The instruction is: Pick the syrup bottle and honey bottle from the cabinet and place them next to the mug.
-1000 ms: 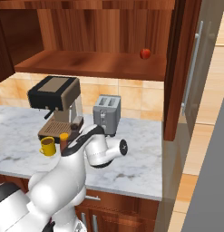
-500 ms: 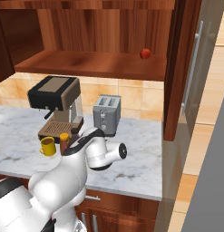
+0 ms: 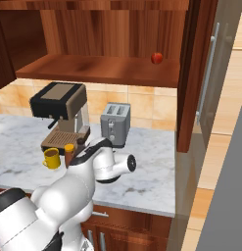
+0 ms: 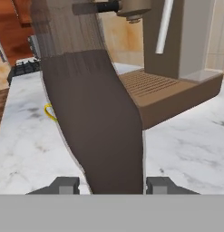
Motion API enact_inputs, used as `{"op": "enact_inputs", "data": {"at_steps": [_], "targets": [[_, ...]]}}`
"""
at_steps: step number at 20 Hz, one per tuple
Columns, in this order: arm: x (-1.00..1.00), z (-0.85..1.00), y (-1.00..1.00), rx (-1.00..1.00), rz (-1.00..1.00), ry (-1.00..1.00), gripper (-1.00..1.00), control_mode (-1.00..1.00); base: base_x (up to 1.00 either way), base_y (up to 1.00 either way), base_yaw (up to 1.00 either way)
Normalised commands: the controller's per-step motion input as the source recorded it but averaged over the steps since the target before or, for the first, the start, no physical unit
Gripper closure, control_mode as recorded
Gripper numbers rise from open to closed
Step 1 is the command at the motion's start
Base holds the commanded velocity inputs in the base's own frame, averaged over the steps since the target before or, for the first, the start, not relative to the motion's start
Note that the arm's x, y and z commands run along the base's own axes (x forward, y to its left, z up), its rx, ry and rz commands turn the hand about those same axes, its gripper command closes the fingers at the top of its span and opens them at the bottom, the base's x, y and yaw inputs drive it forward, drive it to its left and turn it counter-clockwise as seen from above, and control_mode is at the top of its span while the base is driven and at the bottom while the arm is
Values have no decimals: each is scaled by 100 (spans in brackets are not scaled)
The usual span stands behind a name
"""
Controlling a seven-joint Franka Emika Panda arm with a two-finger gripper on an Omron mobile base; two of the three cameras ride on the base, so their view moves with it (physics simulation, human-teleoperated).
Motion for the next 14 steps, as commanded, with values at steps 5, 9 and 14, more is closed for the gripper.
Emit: {"op": "enact_inputs", "data": {"at_steps": [5,9,14], "targets": [[19,0,0,0,0,0,100,-100,0,0,0],[8,0,-4,0,0,0,100,-100,0,0,0],[0,-1,-20,0,0,0,100,-100,0,0,0]]}}
